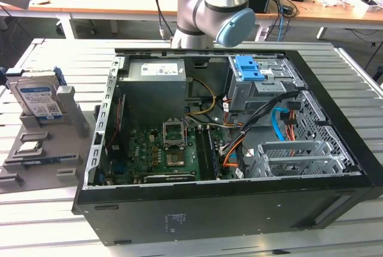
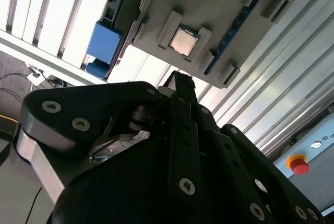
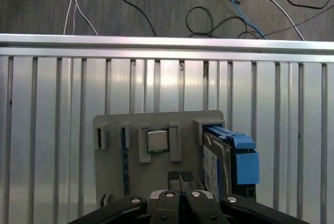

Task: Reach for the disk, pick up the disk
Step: 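Pick up the disk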

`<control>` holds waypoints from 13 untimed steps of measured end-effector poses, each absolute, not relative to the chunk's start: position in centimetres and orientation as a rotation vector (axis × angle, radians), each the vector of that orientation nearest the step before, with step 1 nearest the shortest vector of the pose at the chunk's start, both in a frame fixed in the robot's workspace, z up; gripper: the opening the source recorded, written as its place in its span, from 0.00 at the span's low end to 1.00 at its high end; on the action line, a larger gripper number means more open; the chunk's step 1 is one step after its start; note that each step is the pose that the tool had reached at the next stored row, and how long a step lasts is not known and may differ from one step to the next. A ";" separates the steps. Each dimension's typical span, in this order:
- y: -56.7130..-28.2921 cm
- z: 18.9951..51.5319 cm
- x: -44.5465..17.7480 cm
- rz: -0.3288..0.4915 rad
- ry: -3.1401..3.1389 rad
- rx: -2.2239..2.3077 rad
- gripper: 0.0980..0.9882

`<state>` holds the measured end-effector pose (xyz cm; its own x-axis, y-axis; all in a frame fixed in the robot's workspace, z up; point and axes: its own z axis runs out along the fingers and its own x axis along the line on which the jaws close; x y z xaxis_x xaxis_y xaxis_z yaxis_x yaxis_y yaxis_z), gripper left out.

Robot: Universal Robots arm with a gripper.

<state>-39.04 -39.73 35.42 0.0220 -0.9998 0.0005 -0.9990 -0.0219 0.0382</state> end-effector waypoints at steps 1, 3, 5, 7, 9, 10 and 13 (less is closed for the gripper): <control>-39.7 35.4 -39.0 -0.041 -2.177 2.226 0.01; -39.7 35.4 -39.0 -0.041 -2.177 2.226 0.08; -39.7 35.4 -39.0 -0.041 -2.177 2.226 0.29; -39.7 35.4 -39.0 -0.041 -2.177 2.226 0.36; -39.7 35.4 -39.0 -0.041 -2.177 2.226 0.49; -39.7 35.4 -39.0 -0.041 -2.177 2.226 0.49; -39.7 35.4 -39.0 -0.041 -2.177 2.227 0.56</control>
